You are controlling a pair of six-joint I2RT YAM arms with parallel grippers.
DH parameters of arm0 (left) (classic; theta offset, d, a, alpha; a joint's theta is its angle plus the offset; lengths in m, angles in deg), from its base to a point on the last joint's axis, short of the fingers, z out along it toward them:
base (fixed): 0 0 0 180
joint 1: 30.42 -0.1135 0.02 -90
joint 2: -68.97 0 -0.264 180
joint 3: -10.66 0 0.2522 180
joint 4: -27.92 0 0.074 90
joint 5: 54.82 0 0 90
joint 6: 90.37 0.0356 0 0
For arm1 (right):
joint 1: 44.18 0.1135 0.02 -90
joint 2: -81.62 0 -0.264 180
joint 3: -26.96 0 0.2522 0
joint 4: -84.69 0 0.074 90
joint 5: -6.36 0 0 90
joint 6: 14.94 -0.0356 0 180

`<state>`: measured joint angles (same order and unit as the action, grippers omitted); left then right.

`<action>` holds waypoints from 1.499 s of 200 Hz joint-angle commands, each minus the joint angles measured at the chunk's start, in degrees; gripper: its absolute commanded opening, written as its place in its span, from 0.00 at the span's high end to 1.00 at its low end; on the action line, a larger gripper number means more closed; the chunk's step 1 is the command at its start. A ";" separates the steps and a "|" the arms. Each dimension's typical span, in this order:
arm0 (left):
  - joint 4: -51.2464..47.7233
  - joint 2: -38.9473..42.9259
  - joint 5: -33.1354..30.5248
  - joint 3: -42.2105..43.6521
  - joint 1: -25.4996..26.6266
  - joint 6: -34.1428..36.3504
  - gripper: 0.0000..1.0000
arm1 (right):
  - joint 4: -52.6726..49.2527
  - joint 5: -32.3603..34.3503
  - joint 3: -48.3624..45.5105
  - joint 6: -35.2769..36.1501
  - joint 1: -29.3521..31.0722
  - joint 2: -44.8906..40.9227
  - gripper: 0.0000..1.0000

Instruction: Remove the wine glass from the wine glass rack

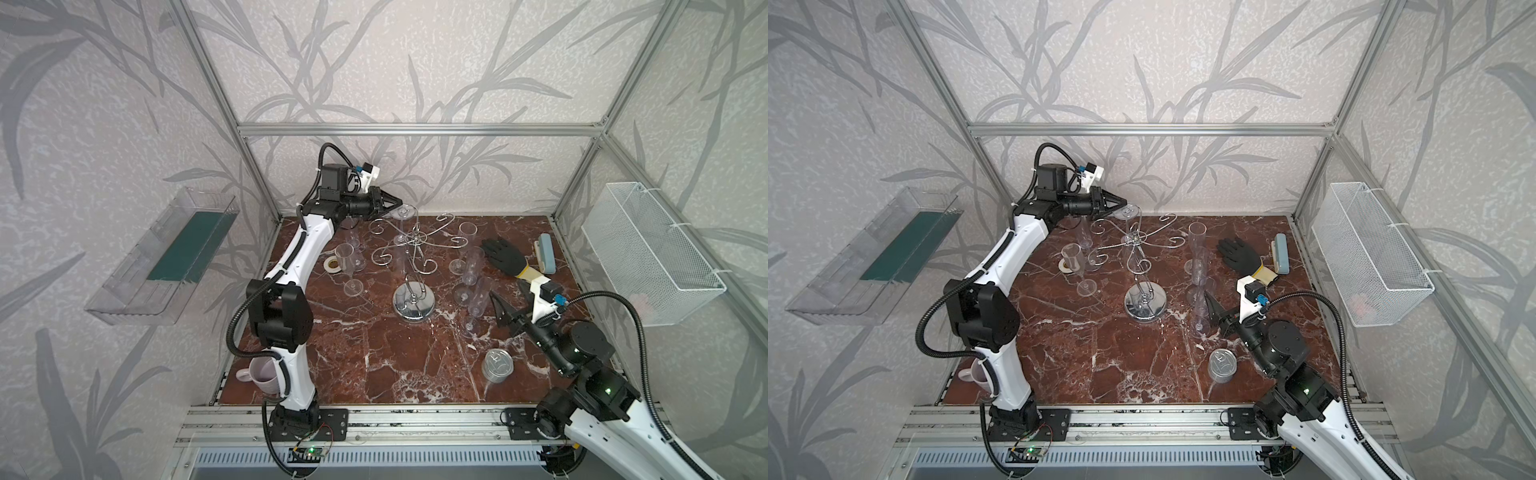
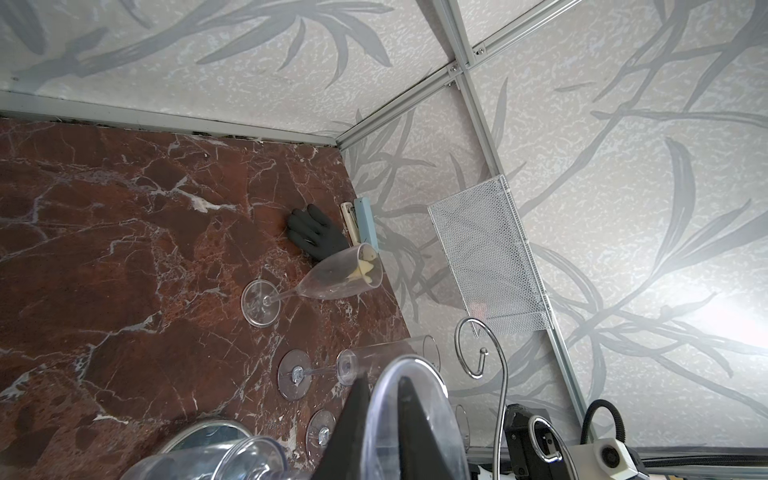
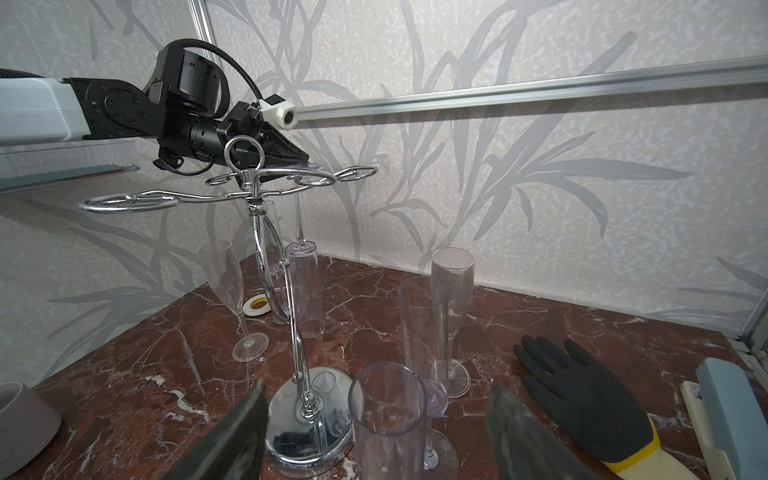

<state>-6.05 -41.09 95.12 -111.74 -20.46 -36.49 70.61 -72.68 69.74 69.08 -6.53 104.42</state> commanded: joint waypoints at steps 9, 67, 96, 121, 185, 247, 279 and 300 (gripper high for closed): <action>0.60 1.68 -0.95 -0.13 -0.11 -0.39 0.92 | 0.91 0.64 -0.92 -0.36 -0.29 -0.66 0.19; 3.19 3.17 -0.71 0.68 -0.19 -2.47 1.00 | 0.76 0.73 -1.07 -0.46 -0.29 -1.20 0.19; 6.63 4.56 -0.66 1.87 -0.46 -5.17 1.00 | 0.42 0.75 -1.07 -0.53 -0.25 -1.84 0.19; 8.09 5.59 -0.73 1.81 -0.73 -6.13 1.00 | -0.02 0.90 -1.07 -0.55 -0.25 -2.57 0.19; 12.10 6.72 -0.45 1.34 -0.98 -9.40 1.00 | -0.72 0.83 -0.65 -0.75 -0.27 -3.38 0.19; 19.62 7.40 1.12 2.18 -0.91 -15.60 1.00 | -0.52 0.38 -0.34 -0.88 -0.28 -2.87 0.19; 21.23 7.47 1.80 2.66 -0.51 -16.95 1.00 | -0.21 0.23 -0.49 -1.05 -0.25 -2.69 0.19; 21.44 7.53 2.26 3.13 -0.20 -17.18 1.00 | -0.21 0.21 -0.41 -1.15 -0.25 -2.68 0.19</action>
<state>11.35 -36.41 95.42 -109.27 -21.03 -51.74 69.50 -72.20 69.11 68.60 -6.53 101.78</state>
